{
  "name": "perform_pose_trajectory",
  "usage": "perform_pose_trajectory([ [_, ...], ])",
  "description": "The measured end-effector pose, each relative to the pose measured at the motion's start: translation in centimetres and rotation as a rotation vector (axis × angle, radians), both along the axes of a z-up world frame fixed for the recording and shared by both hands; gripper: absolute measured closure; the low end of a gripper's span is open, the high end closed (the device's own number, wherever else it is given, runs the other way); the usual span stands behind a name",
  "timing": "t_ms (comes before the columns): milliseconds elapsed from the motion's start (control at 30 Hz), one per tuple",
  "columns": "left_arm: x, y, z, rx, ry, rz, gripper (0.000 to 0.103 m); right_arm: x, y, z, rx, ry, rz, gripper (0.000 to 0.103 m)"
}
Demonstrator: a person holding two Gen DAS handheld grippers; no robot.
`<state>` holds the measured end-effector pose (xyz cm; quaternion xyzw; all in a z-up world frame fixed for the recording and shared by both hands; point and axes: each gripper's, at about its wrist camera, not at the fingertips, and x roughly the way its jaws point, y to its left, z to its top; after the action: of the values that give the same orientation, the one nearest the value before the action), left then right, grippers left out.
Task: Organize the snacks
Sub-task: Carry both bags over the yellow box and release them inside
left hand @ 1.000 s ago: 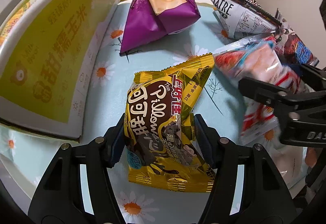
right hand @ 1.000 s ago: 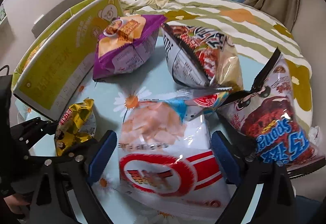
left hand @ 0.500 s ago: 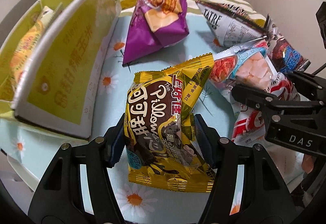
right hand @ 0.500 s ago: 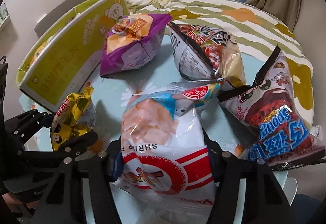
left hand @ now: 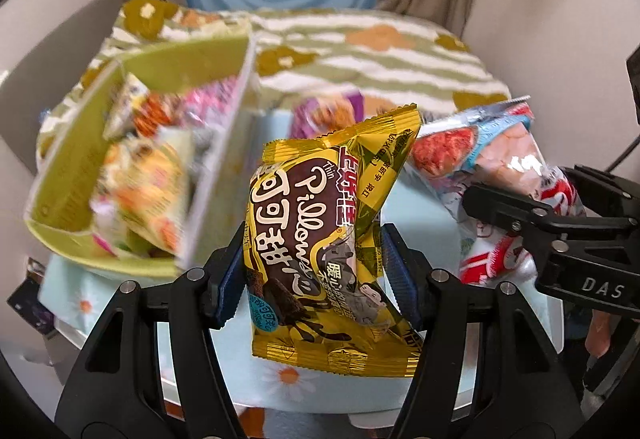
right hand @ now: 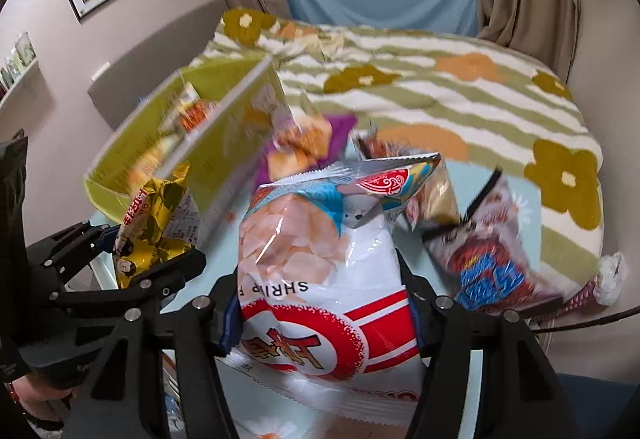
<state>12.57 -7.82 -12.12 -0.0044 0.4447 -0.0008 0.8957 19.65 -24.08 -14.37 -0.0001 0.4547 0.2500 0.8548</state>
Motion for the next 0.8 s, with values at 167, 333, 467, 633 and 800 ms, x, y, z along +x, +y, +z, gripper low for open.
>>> perform_pose_trajectory([
  [167, 0.8, 2.9, 3.9, 0.02, -0.073, 0.035, 0.042, 0.2, 1.8, 4.2, 0.064, -0.041, -0.001, 0.045],
  [333, 2.7, 7.8, 6.2, 0.049, -0.101, 0.063, 0.042, 1.3, 5.8, 7.2, 0.107, -0.097, 0.021, 0.045],
  [467, 5.2, 12.6, 7.1, 0.06, -0.092, 0.083, 0.042, 2.8, 10.1, 8.5, 0.139, -0.112, 0.033, 0.045],
  [633, 9.3, 18.4, 6.4, 0.065, -0.06, 0.09, 0.042, 5.4, 15.5, 8.7, 0.152, -0.098, 0.032, 0.045],
  [800, 13.8, 22.7, 4.2, 0.057, -0.019, 0.059, 0.042, 8.4, 19.7, 7.7, 0.136, -0.062, -0.006, 0.045],
])
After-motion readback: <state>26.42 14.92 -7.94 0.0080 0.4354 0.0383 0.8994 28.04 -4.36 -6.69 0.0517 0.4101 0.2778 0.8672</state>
